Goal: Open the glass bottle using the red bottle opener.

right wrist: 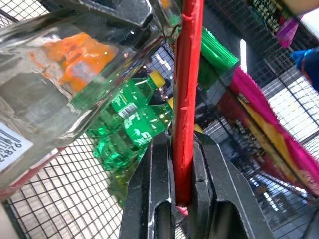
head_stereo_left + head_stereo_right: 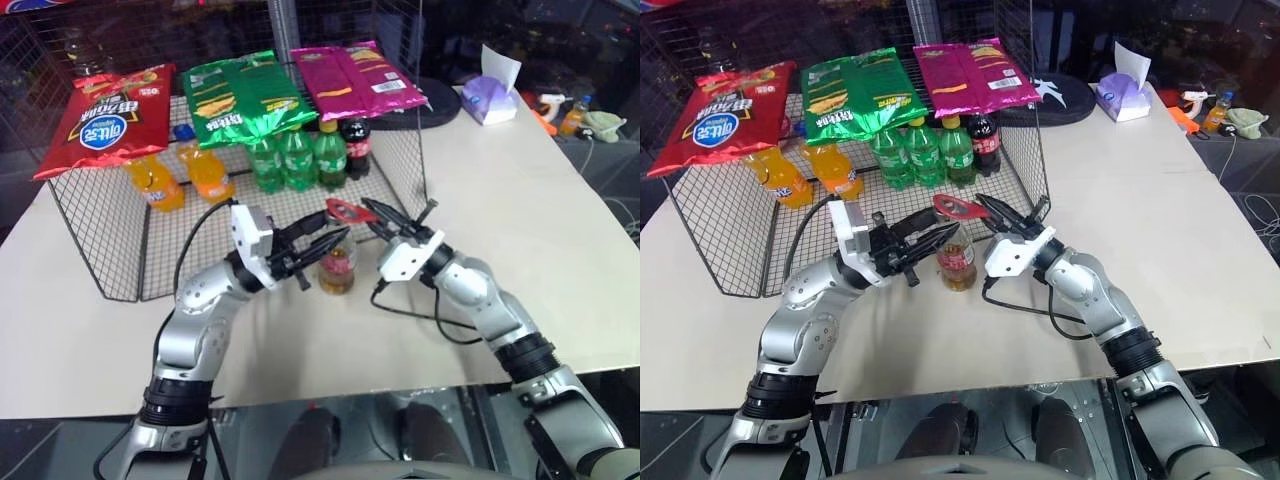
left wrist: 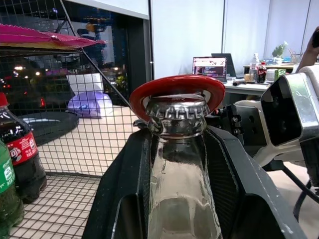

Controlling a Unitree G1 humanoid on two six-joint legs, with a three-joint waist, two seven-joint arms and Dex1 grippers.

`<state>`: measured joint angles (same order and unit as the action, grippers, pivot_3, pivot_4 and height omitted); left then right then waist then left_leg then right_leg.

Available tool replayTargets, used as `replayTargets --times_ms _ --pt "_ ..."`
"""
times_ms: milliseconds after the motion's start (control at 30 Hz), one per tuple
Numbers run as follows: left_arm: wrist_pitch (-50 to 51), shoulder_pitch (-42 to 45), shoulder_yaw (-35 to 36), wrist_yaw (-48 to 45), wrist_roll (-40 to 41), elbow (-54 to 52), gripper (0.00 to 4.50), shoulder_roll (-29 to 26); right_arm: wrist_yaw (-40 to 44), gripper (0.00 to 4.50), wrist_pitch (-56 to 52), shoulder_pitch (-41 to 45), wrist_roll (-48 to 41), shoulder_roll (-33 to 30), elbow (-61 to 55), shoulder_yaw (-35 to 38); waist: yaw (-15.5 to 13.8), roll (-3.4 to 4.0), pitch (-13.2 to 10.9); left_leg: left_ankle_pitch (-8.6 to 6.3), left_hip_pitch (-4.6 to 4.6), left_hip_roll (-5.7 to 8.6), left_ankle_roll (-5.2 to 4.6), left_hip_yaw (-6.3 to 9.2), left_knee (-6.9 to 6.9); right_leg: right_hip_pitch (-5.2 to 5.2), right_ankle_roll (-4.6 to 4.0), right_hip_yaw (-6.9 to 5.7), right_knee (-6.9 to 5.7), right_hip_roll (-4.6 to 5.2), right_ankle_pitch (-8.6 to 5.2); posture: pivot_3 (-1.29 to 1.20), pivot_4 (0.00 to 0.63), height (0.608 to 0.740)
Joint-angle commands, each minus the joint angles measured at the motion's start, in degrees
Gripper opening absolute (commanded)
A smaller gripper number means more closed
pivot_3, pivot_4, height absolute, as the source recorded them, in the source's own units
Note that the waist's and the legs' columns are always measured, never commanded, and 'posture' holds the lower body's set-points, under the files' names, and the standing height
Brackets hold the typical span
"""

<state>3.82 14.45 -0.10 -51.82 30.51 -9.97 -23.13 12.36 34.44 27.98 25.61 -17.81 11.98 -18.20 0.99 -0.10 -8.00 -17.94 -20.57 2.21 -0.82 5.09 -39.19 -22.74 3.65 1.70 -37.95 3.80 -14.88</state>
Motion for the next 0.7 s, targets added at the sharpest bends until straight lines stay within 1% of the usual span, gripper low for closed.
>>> replayTargets --times_ms 33,333,700 --pt "0.59 1.16 -1.64 0.37 -2.59 1.61 1.19 0.17 2.58 0.00 4.28 2.36 3.43 -0.44 0.03 -4.97 0.01 0.00 0.00 0.00 0.00 0.00 0.00 0.00 0.00 0.00 0.00 0.00 0.00 0.00 0.00 0.00 0.150 0.740" --pt "0.36 1.27 -1.68 0.55 -2.85 1.97 1.19 0.44 0.99 0.00 9.55 5.32 6.62 -2.57 3.48 -5.54 0.01 0.00 0.00 0.00 0.01 -0.02 0.00 -0.01 0.00 0.00 0.00 0.01 0.00 -0.02 0.00 0.00 0.150 0.740" --pt "0.41 0.88 -2.23 0.89 -3.15 1.64 1.19 0.79 -2.16 0.00 12.95 11.97 8.73 -6.65 7.25 -2.02 -0.11 0.02 -0.03 0.00 -0.01 -0.01 0.00 0.01 0.00 0.00 0.00 0.00 0.01 -0.01 0.00 0.00 0.150 0.740"
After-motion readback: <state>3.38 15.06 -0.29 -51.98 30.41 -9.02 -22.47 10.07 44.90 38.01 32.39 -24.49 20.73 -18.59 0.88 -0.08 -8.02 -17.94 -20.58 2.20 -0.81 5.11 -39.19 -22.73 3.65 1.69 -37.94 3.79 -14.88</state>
